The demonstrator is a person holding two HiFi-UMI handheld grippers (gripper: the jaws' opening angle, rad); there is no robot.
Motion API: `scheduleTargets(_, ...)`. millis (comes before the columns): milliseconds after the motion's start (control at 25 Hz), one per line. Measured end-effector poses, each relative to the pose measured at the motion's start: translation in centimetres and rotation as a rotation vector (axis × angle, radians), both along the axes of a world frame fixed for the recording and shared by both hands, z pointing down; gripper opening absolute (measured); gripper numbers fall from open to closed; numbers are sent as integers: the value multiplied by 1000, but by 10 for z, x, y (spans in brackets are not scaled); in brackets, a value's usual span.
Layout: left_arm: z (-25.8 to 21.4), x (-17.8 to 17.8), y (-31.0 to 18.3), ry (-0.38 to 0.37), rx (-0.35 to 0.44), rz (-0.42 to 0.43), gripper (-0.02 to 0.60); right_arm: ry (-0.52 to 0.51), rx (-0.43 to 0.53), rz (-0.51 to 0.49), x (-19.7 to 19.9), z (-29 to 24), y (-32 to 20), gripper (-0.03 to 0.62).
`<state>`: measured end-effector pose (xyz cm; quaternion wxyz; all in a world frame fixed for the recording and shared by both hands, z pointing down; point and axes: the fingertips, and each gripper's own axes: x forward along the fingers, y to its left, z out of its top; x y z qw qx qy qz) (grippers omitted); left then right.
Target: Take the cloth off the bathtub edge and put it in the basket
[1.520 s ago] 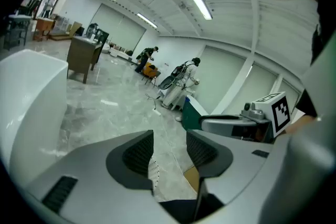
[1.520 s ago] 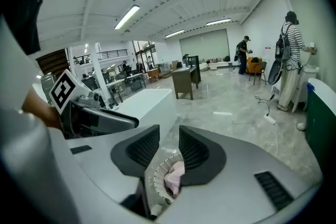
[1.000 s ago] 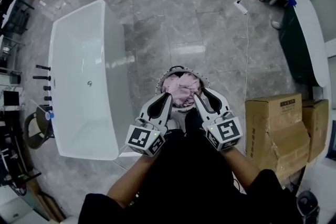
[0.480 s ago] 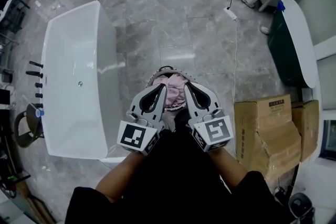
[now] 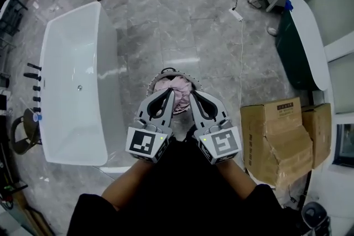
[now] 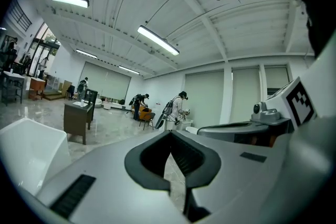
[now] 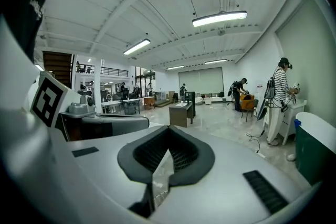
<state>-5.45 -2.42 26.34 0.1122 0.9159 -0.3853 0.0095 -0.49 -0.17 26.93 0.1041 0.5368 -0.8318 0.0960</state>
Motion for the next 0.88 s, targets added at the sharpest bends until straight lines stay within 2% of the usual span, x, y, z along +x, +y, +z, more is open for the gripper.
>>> scheduleTargets(280, -2, 32, 4, -52, -39, -61, 14, -9, -4, -34, 36, -7, 5, 29)
scheduleTargets(440, -11, 58, 15, -57, -4, -61, 14, -24, 19, -52, 58, -15, 4, 29)
scheduleTargets(560, -18, 69, 23, -61, 21, -94, 14, -25, 26, -84, 68, -17, 6, 29)
scheduleTargets(880, -13, 88, 34, -79, 7, -167, 14, -27, 26, -130, 96, -11, 15, 29)
